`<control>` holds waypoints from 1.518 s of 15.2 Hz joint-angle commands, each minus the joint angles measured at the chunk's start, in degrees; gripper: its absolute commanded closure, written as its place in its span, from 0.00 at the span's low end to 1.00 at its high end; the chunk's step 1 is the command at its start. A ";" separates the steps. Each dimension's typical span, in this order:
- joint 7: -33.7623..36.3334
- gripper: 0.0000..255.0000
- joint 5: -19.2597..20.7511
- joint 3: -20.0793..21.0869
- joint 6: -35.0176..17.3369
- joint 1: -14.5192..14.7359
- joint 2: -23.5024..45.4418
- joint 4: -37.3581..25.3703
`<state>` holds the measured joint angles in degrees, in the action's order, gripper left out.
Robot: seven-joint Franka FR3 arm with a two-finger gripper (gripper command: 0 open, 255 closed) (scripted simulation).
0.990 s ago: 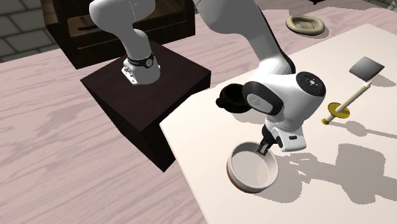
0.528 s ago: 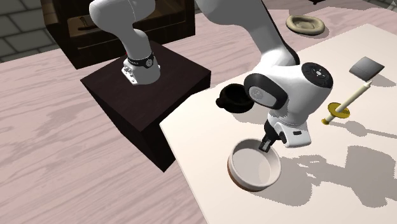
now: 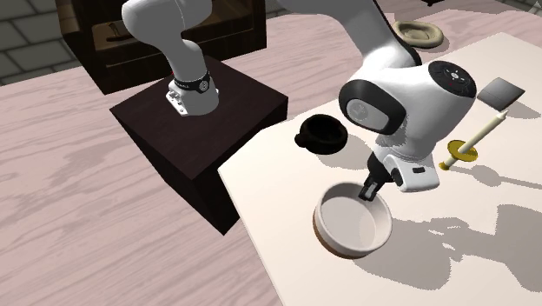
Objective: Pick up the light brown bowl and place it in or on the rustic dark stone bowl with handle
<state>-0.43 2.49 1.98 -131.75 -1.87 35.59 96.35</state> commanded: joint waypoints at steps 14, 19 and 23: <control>-0.25 1.00 -0.36 0.24 8.38 -0.08 -6.60 -1.82; -0.34 1.00 -0.46 0.28 11.08 -0.10 -8.11 -3.01; 3.25 1.00 -0.25 1.28 8.27 2.24 -14.53 6.28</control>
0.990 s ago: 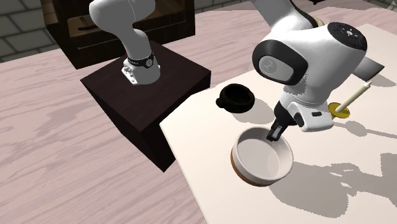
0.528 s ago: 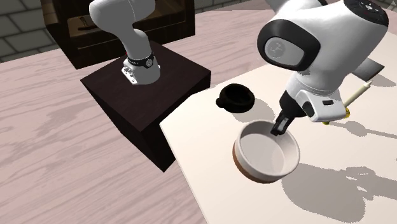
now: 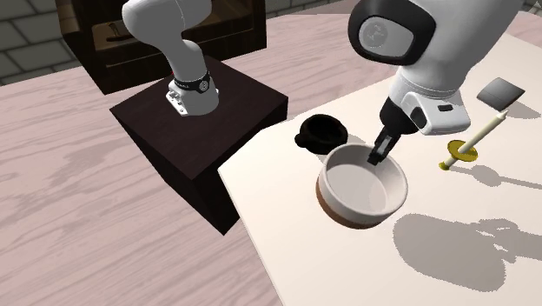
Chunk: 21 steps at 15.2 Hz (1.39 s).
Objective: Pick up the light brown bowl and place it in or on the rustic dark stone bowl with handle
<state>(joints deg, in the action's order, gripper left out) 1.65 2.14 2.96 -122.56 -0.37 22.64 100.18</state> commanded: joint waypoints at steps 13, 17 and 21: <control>14.64 1.00 -0.44 5.85 -5.25 8.68 -18.03 23.40; 19.24 1.00 -1.18 8.29 -5.50 11.26 -21.88 27.50; 23.30 1.00 -1.85 10.55 -6.20 13.48 -24.15 30.46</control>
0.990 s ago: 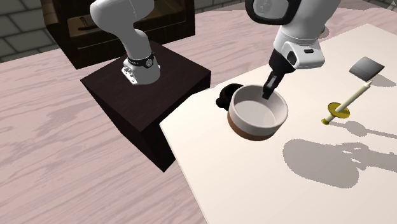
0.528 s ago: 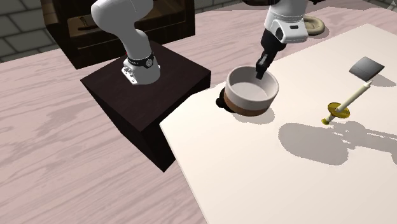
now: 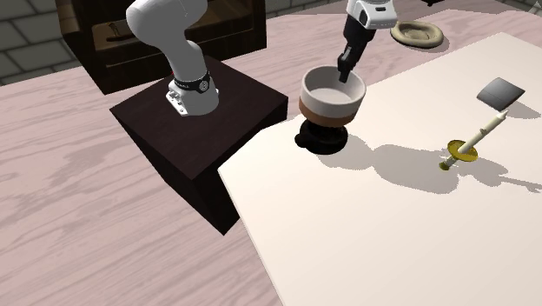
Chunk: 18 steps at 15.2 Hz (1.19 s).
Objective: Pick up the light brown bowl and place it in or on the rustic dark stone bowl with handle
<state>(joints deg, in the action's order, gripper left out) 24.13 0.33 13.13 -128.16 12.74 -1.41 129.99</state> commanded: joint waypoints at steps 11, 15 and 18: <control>2.30 1.00 1.94 0.34 -9.03 0.43 5.56 3.62; 3.02 1.00 2.92 0.18 -12.04 0.52 7.96 4.31; 3.52 1.00 3.61 0.02 -13.89 0.61 9.53 4.63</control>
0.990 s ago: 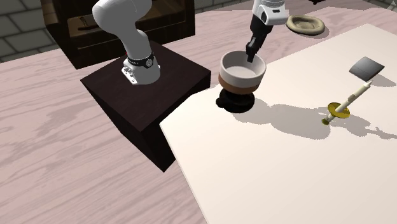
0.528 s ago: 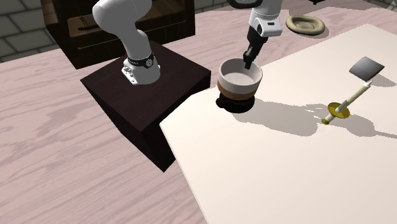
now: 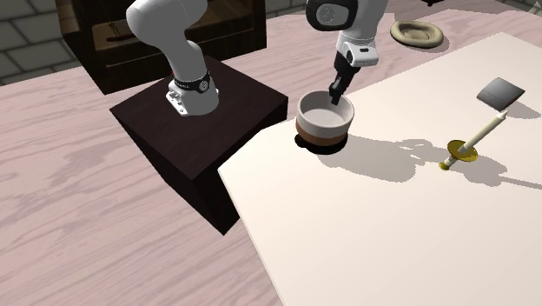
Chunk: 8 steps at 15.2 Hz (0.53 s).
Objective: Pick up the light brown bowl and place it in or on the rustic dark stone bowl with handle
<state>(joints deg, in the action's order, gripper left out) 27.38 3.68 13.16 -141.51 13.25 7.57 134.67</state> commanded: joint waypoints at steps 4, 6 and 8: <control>0.27 1.00 0.25 -0.02 -0.54 0.10 0.55 -0.06; 0.27 1.00 0.25 -0.02 -0.54 0.10 0.55 -0.06; 0.27 0.00 0.25 -0.02 -0.54 0.10 0.55 -0.06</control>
<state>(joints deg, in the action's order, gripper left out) 27.65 3.93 13.15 -142.04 13.35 8.13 134.63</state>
